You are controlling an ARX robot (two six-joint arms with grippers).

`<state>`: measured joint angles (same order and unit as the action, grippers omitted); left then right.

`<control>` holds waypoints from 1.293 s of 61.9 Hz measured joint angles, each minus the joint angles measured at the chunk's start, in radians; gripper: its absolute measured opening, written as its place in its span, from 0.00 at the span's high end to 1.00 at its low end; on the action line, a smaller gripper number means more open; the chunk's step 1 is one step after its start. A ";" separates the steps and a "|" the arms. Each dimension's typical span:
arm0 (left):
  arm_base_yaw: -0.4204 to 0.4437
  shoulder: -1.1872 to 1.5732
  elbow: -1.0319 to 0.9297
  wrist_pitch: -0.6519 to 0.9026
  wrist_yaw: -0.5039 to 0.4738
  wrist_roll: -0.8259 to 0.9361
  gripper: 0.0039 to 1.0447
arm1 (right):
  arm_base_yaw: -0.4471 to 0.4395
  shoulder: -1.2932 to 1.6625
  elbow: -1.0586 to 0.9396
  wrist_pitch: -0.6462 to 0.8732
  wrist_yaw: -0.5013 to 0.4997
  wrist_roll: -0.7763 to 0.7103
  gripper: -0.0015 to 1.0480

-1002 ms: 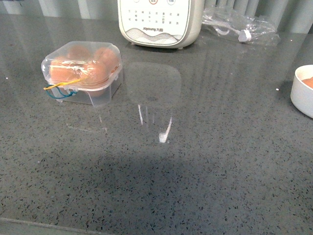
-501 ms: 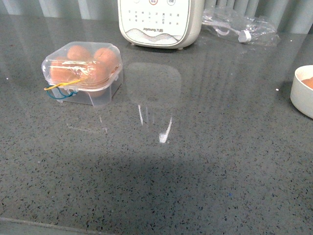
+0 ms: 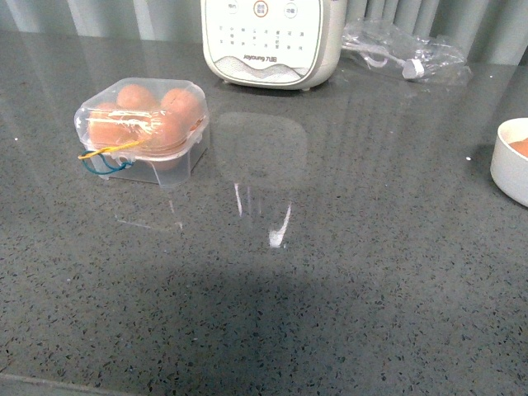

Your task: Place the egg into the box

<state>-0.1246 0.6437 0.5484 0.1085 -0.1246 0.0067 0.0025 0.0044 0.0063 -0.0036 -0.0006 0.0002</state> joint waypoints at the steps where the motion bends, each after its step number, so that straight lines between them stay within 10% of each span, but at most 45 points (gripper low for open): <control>1: 0.005 -0.010 -0.022 0.010 0.005 -0.001 0.63 | 0.000 0.000 0.000 0.000 0.000 0.000 0.07; 12: 0.092 -0.106 -0.197 0.073 0.117 -0.005 0.97 | 0.000 0.000 0.000 0.000 0.000 0.000 0.07; 80: 0.124 -0.447 -0.509 0.049 0.124 -0.008 0.97 | 0.000 0.000 0.000 0.000 0.000 0.000 0.07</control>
<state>-0.0010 0.1970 0.0399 0.1574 -0.0006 -0.0017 0.0025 0.0044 0.0063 -0.0036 -0.0002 0.0002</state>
